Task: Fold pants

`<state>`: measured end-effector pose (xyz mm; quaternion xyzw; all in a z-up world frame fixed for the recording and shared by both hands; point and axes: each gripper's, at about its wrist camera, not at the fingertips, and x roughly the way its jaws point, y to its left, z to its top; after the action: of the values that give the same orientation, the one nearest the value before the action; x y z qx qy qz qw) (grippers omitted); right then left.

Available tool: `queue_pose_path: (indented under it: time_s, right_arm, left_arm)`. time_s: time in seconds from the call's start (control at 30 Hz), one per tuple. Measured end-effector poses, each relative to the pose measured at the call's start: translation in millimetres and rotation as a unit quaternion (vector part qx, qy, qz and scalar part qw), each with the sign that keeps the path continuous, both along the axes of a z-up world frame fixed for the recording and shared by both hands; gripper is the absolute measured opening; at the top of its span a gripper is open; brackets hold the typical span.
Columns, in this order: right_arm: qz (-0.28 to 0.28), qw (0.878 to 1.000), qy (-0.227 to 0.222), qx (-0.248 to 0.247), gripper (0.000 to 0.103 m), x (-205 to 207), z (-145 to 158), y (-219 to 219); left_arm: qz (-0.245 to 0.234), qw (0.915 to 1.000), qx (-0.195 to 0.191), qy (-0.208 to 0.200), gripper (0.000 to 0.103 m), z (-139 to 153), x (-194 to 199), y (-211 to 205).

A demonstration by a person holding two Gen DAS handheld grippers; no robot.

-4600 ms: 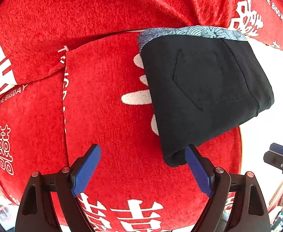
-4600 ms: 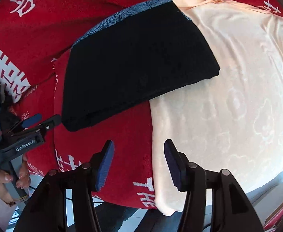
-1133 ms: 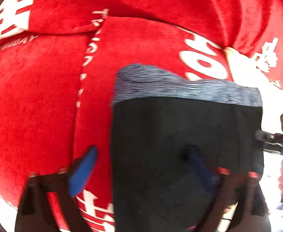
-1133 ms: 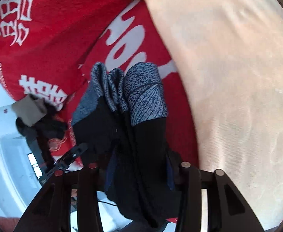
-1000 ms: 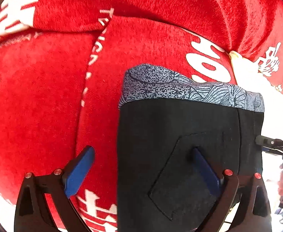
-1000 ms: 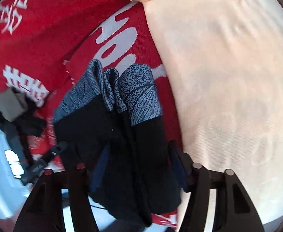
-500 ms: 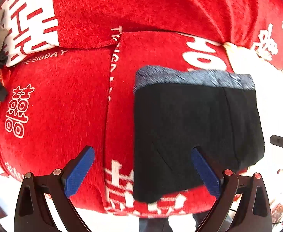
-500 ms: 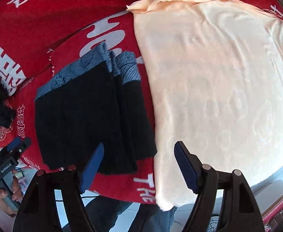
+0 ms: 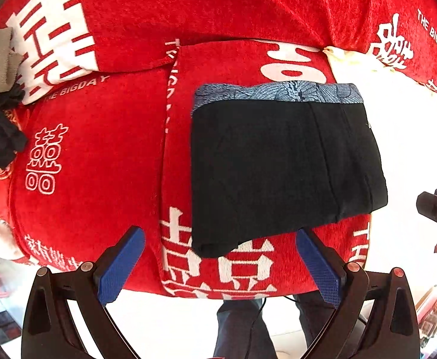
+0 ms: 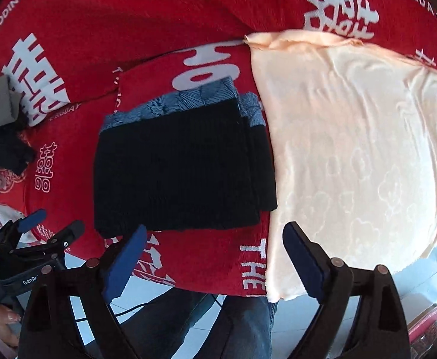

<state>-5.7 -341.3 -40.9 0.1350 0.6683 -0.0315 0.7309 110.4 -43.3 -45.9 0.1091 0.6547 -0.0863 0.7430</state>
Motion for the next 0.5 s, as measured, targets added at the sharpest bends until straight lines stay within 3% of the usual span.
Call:
queue_pose_path:
  time_s: [0.2, 0.5]
  right_arm:
    - [0.003, 1.000, -0.011, -0.028, 0.094, 2.8, 18.3, 8.1]
    - [0.014, 0.999, 0.006, -0.046, 0.094, 0.7, 28.8, 19.0]
  left_arm:
    - [0.009, 0.9996, 0.020, -0.020, 0.101, 19.1, -3.5, 2.0]
    - [0.023, 0.9995, 0.010, -0.019, 0.101, 32.7, -4.0, 3.6]
